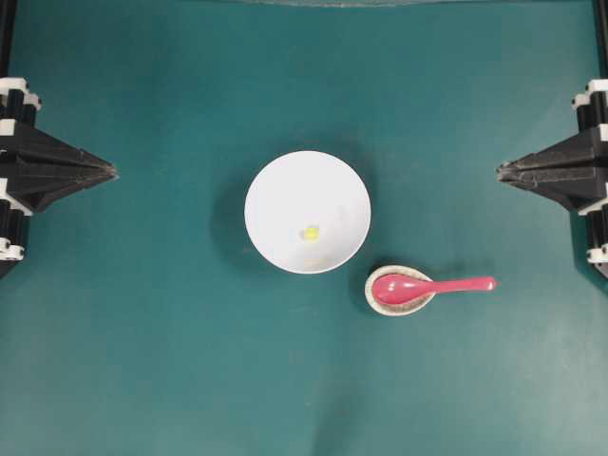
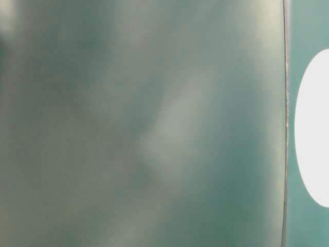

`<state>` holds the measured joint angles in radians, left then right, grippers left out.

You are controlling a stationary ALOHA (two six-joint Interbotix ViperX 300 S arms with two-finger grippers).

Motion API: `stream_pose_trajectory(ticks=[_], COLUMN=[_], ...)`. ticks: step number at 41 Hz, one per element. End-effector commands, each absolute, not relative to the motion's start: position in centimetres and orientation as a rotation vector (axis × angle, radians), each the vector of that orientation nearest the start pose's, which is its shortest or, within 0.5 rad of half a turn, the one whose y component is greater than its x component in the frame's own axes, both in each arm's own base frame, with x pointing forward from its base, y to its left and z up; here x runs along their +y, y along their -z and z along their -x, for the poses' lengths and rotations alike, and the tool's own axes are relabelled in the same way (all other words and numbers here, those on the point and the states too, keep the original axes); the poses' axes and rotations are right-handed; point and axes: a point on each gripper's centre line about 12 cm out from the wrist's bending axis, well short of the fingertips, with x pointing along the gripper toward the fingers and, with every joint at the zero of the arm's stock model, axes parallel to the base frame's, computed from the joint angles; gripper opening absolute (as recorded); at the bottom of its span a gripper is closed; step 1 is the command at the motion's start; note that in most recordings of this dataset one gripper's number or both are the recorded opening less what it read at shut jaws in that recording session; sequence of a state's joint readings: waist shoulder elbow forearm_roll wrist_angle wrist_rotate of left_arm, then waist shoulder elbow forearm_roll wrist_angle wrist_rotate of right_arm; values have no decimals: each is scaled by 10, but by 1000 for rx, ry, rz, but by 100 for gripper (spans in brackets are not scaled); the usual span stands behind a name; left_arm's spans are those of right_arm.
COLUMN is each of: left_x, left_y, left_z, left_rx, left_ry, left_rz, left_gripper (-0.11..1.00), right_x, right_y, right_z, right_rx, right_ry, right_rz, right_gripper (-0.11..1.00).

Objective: Scoop the yellow hexagonal prism block from the bowl with a spoon using the right arm.
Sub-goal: 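Move the right gripper toward the pink spoon handle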

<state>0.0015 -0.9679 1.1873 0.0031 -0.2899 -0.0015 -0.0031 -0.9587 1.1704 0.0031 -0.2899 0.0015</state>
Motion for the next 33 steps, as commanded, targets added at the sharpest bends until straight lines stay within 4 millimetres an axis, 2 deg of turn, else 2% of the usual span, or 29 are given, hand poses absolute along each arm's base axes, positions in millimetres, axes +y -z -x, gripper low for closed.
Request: stream_pose_trajectory(ticks=[1, 2, 3, 4, 24, 26, 33], left_x=[0, 0, 0, 0, 0, 0, 0], left_y=[-294, -290, -290, -290, -290, -291, -290], left_z=[-200, -199, -199, -199, -198, -198, -198], left_rx=[-34, 8, 14, 17, 21, 18, 21], left_ry=[-1, -2, -2, -2, -2, -2, -2], left_rz=[-1, 3, 2, 3, -3, -3, -3], left_gripper=[-1, 0, 13, 15, 14, 14, 14], right_x=[-2, -2, -2, -2, -2, -2, -2], right_y=[-300, -297, -296, -296, -293, -292, -290], right_z=[-201, -203, -203, -203, -206, -206, -207], right_rx=[-87, -58, -49, -40, -9, -8, 3], right_ry=[8, 10, 10, 8, 10, 9, 9], right_rz=[-4, -3, -4, -4, -21, -21, -21], right_gripper=[0, 0, 0, 0, 3, 9, 45])
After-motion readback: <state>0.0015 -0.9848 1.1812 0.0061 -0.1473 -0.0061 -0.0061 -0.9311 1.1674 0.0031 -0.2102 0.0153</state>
